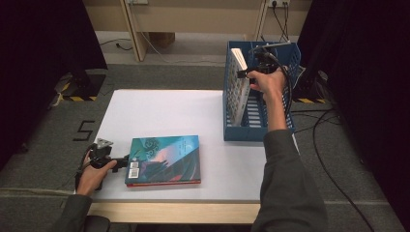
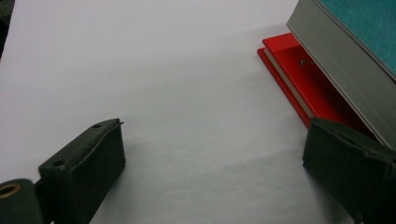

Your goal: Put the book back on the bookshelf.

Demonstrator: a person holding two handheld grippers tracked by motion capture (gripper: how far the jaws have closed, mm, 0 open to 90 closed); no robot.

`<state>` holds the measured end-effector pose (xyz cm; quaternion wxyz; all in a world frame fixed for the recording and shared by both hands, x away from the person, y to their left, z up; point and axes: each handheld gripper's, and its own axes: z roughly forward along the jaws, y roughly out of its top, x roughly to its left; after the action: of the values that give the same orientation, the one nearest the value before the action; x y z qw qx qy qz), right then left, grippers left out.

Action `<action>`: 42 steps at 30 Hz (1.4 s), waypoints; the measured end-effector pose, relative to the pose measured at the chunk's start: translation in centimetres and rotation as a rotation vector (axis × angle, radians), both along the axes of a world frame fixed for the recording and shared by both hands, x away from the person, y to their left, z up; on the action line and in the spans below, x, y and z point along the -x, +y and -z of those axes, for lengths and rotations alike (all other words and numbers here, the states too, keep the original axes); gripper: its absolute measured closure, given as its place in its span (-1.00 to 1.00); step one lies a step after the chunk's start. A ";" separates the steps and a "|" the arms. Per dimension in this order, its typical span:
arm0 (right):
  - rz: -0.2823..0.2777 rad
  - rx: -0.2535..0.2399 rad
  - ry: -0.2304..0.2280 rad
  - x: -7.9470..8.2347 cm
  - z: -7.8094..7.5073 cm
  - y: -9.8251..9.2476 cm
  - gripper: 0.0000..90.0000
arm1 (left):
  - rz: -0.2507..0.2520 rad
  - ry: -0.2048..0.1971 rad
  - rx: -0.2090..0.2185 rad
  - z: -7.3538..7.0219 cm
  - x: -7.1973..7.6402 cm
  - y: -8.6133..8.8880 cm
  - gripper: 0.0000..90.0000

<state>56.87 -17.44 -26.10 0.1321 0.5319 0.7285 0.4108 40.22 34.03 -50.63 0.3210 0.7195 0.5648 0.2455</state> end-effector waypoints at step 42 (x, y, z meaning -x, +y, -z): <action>-0.045 0.071 -0.012 -0.8 3.1 3.1 0.24 | 0.001 0.003 0.002 0.0 0.0 0.0 -0.90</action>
<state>57.70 -14.36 -29.22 0.1461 0.5080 0.7535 0.3908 40.22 34.06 -50.62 0.3210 0.7199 0.5651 0.2437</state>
